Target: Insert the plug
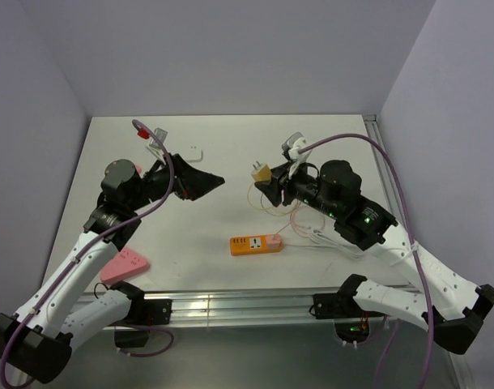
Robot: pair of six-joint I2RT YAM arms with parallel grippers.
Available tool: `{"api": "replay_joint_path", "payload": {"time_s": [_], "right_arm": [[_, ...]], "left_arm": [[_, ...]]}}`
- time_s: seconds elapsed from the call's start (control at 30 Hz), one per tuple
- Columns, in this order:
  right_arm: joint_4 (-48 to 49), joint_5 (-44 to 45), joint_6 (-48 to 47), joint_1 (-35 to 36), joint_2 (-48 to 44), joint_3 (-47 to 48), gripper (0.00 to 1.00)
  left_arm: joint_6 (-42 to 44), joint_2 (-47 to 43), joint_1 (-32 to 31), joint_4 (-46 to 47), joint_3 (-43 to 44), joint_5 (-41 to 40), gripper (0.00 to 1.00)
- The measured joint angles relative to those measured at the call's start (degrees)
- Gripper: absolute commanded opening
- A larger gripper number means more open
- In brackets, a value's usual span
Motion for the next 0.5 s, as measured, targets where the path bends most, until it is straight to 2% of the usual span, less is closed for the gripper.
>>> {"api": "replay_joint_path", "payload": {"time_s": [0.27,0.5], "right_arm": [[-4.24,-5.84,-1.68,4.44,2.93,-1.03,0.0],[-4.94,-6.62,-1.7,7.93,4.68,-2.45,0.0]], "left_arm": [[-8.02,4.24,0.31,14.43,-2.6,11.5,0.99],[-7.61,6.29,-0.72,13.29,-2.27,13.92,0.99]]}}
